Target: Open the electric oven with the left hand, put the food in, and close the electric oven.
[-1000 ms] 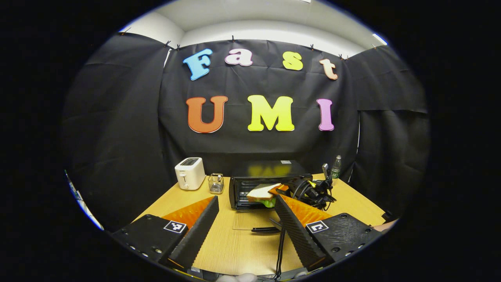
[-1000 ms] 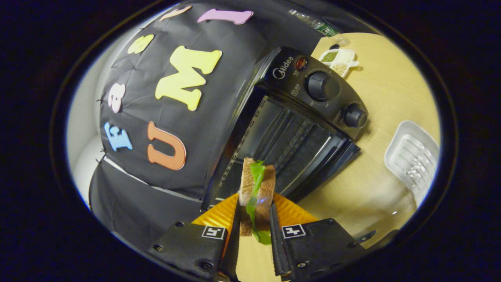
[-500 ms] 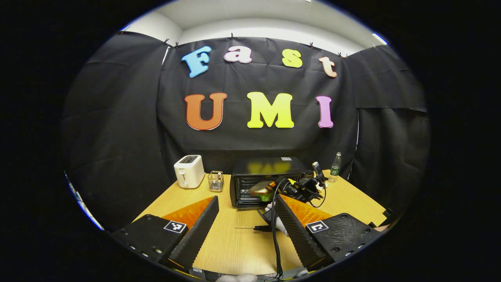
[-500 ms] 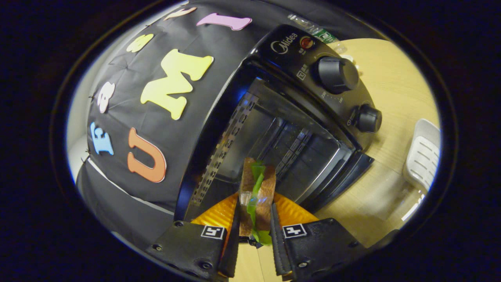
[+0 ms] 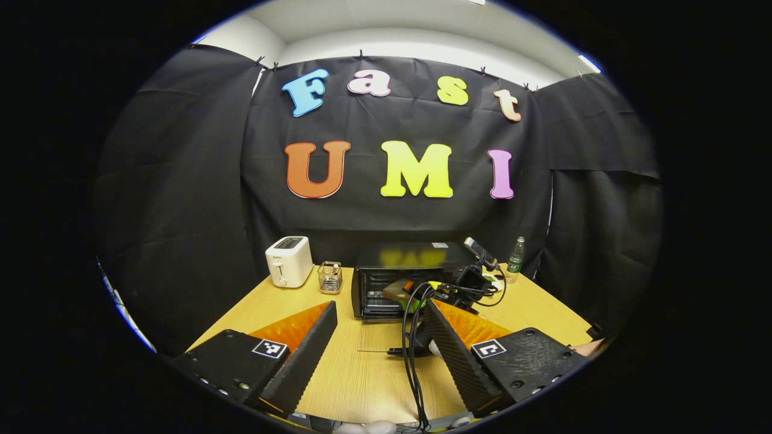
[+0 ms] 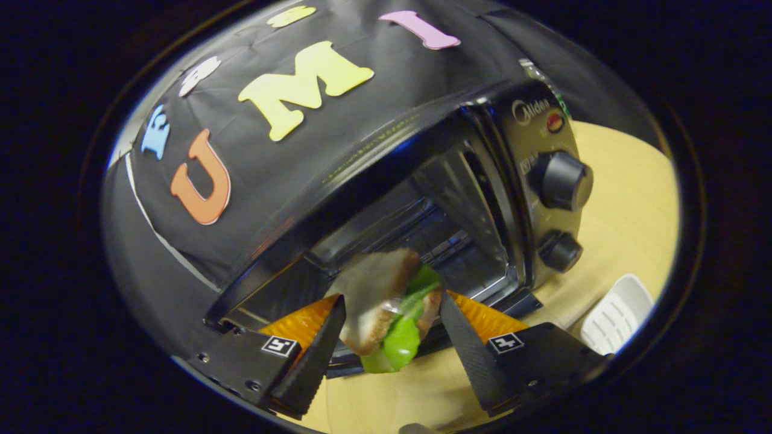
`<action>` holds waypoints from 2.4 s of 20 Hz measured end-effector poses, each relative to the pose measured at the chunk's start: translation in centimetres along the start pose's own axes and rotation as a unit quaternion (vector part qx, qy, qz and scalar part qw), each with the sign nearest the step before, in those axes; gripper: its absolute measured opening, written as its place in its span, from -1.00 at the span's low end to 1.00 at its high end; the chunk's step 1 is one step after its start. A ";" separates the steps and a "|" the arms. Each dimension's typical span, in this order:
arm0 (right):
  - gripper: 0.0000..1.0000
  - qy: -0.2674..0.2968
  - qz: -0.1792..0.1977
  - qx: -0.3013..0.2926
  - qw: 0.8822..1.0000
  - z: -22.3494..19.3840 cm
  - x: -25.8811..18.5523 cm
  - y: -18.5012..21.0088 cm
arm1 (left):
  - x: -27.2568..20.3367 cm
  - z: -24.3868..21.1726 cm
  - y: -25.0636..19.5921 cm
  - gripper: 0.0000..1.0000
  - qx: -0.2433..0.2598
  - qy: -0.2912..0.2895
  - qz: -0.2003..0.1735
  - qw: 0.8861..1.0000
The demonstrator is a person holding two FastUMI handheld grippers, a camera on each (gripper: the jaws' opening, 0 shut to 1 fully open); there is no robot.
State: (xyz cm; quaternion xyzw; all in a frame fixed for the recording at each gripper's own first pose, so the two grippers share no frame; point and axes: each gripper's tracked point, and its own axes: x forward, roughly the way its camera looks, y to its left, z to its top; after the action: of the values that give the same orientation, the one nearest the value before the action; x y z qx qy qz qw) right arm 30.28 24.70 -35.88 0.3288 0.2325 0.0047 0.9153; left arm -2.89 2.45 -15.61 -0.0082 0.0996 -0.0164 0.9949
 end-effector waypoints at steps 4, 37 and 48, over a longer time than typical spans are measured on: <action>0.86 -0.003 -0.010 -0.063 0.998 0.5 -1.3 -0.8 | 0.3 0.4 0.0 0.91 0.002 -0.007 0.000 1.000; 0.92 -0.154 0.005 -0.307 0.939 22.2 -42.3 -9.9 | 9.5 -18.9 -7.7 0.91 0.013 0.127 -0.014 0.992; 0.92 -0.107 0.002 -0.332 0.937 22.3 -40.8 -12.1 | 14.8 -23.7 -6.9 0.91 0.005 0.156 0.021 0.987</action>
State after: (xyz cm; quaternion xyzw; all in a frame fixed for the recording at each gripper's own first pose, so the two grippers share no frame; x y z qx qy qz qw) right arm 1.70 -4.69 -10.89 0.0055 0.1177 0.0483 0.9919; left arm 6.68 -5.29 -41.61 0.0012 0.2540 0.0034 0.9672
